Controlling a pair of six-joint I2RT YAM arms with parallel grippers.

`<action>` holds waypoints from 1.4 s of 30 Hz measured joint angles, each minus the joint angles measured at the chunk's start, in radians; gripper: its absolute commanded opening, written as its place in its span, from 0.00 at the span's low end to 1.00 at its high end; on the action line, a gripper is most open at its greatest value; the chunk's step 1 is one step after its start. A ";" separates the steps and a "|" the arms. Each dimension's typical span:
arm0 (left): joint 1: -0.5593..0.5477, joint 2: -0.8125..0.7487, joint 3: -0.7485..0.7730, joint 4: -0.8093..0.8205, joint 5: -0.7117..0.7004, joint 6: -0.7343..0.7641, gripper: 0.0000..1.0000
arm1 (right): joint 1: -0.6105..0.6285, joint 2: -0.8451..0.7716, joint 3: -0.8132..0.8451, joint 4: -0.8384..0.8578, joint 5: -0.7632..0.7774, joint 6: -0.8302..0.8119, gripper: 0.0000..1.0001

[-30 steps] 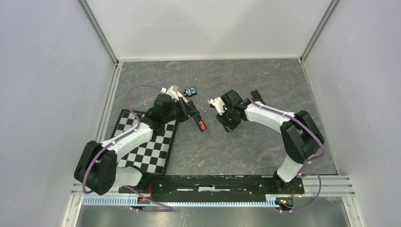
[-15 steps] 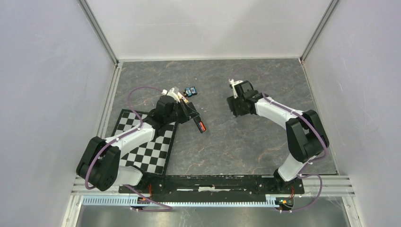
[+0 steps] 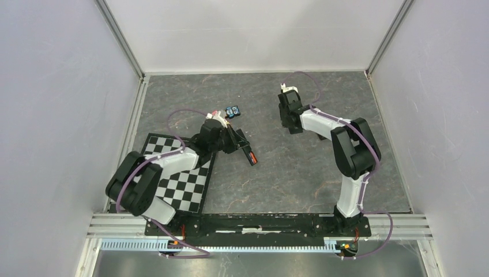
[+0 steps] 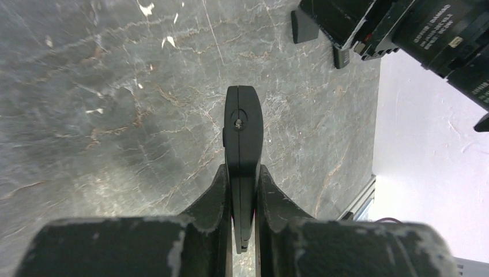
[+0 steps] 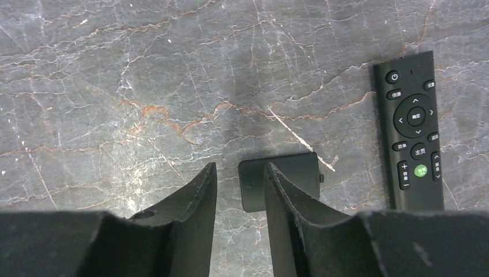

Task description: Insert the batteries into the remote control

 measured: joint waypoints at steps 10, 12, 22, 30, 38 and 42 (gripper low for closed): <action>-0.079 0.188 -0.007 0.243 -0.034 -0.167 0.06 | -0.025 0.018 -0.018 0.090 -0.026 -0.063 0.25; -0.087 0.213 -0.007 0.286 -0.034 -0.190 0.07 | -0.032 0.019 -0.035 0.111 -0.045 -0.075 0.22; -0.095 0.359 -0.057 0.476 -0.016 -0.319 0.14 | -0.061 0.026 -0.099 0.187 -0.158 -0.122 0.19; -0.096 0.315 -0.066 0.382 -0.032 -0.317 0.37 | -0.062 -0.058 -0.195 0.154 -0.216 -0.116 0.19; -0.096 0.244 -0.080 0.241 -0.061 -0.320 0.58 | -0.062 -0.157 -0.284 0.068 -0.211 -0.100 0.22; -0.099 0.176 -0.079 0.145 -0.095 -0.322 0.76 | -0.062 -0.178 -0.286 0.008 -0.203 -0.088 0.32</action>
